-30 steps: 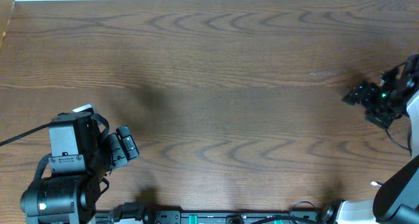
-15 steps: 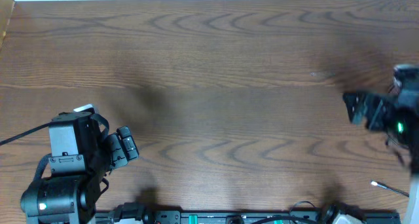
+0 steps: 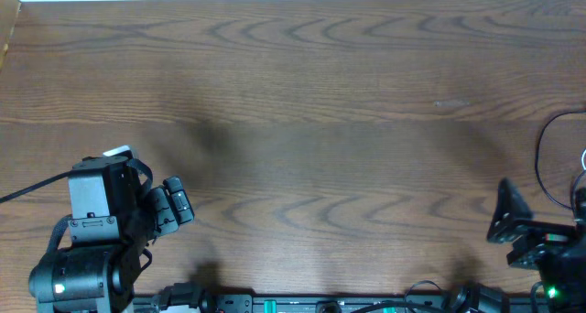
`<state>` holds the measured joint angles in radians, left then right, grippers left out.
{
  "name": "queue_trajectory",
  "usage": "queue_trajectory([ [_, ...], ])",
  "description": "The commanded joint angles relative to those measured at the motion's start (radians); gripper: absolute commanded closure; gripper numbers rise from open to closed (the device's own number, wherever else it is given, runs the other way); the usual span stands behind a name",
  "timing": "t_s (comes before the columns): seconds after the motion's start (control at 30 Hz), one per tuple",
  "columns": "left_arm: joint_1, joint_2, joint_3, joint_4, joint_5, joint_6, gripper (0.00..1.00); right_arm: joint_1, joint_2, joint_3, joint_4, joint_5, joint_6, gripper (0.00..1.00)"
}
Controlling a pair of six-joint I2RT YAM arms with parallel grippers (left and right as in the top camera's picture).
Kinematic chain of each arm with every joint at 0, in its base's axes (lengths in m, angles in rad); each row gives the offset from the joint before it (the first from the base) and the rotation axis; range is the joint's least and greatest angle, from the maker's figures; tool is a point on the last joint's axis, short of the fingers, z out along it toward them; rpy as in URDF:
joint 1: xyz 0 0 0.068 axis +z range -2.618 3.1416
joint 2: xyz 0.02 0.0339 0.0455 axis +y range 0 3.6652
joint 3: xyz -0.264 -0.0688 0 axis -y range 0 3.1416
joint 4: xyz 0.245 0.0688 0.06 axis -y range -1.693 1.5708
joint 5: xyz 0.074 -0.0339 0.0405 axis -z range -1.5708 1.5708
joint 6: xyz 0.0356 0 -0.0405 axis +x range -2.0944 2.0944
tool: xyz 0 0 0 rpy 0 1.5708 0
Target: Untangle cables
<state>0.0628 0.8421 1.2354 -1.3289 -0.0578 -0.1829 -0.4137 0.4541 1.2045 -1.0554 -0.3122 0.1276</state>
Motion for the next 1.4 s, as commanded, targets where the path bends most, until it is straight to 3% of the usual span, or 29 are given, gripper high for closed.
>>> queue_trajectory([
  [0.0,0.004,-0.001,0.017,-0.006,0.006,0.006,0.03,0.008,-0.001,-0.002,0.012,0.061,0.176,0.01],
  [0.1,0.004,-0.001,0.017,-0.006,0.01,0.007,0.04,0.011,-0.028,-0.002,0.027,-0.006,0.022,0.01],
  [0.4,0.004,-0.001,0.017,-0.006,0.01,0.006,0.04,0.063,-0.233,-0.002,0.055,-0.15,-0.163,0.01],
  [0.7,0.004,-0.001,0.017,-0.01,0.018,0.006,0.04,0.144,-0.322,0.005,-0.145,-0.305,-0.302,0.01],
  [1.13,0.004,-0.001,0.017,-0.01,0.018,0.006,0.03,0.2,-0.372,0.095,-0.416,-0.251,-0.429,0.01],
  [1.37,0.004,-0.001,0.017,-0.01,0.018,0.007,0.04,0.214,-0.372,0.122,-0.441,-0.237,-0.461,0.01],
])
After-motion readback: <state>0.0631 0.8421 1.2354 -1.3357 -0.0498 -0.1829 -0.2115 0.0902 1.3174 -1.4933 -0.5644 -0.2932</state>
